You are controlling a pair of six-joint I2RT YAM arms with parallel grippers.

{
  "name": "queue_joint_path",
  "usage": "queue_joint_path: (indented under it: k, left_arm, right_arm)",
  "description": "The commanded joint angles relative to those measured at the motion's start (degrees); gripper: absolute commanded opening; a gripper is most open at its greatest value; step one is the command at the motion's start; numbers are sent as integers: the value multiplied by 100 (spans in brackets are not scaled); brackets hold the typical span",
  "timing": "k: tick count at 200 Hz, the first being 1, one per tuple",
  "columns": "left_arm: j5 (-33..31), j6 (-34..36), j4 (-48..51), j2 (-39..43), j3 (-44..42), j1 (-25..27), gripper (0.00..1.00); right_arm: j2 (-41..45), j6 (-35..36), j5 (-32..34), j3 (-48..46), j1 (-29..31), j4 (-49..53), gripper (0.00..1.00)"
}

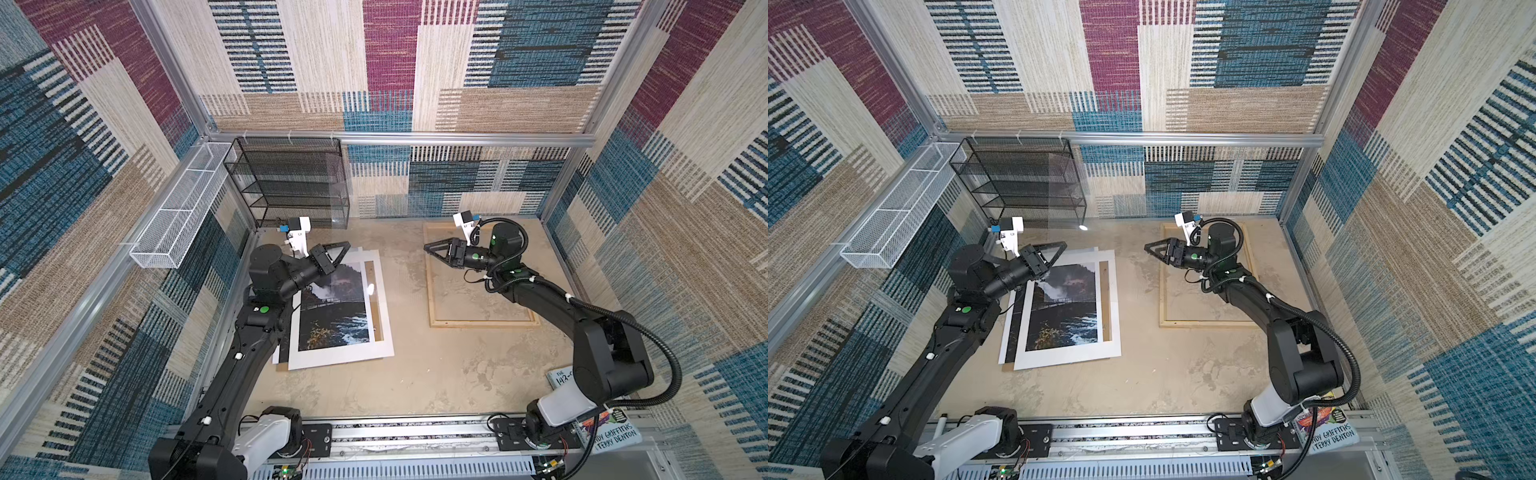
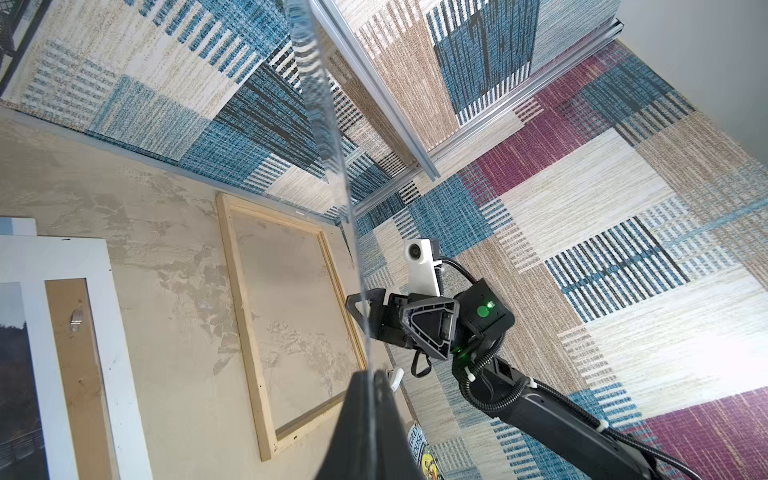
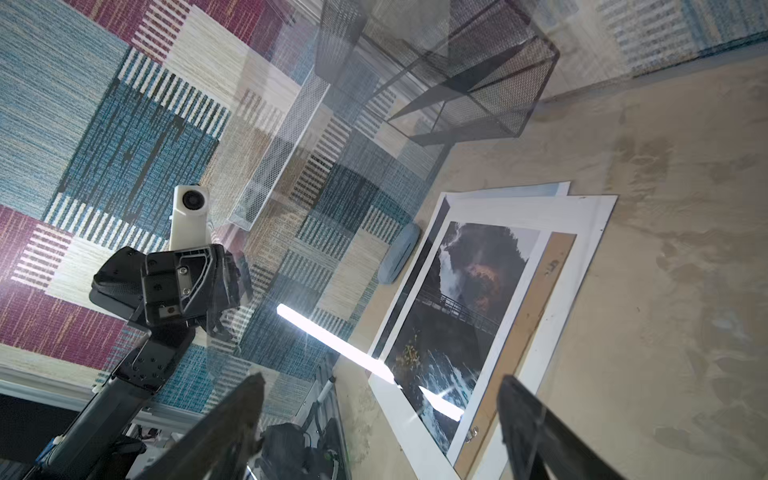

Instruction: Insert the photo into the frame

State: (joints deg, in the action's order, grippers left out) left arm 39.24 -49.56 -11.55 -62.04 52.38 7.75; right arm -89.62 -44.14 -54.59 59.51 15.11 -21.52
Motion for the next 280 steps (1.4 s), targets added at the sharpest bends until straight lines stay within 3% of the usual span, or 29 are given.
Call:
queue_joint_path:
  k: [1, 35, 67, 99, 144, 203, 239, 280]
  left_arm:
    - [232, 4, -377, -125, -24, 17, 0]
    - [402, 35, -548, -372, -52, 16, 0]
    - [660, -56, -828, -587, -103, 33, 0]
    - [706, 23, -840, -700, -123, 102, 0]
    - [677, 100, -840, -784, -164, 157, 0]
    - [604, 125, -844, -995, -99, 214, 0]
    - [480, 113, -839, -1176, -70, 245, 34]
    - [164, 316, -547, -1399, -52, 287, 45]
  right_arm:
    - [193, -139, -527, 70, 17, -350, 86]
    - [347, -119, -432, 44, -51, -261, 76]
    - [351, -123, -386, 35, -135, -217, 54]
    - [334, -136, -382, 25, -234, -248, 53]
    - [345, -116, -386, 12, -435, -195, 40]
    - [366, 11, -463, 13, -652, -37, 2]
    - [300, 757, -769, 93, -800, 530, 0]
    - [286, 1171, -904, 153, -1227, 1131, 0]
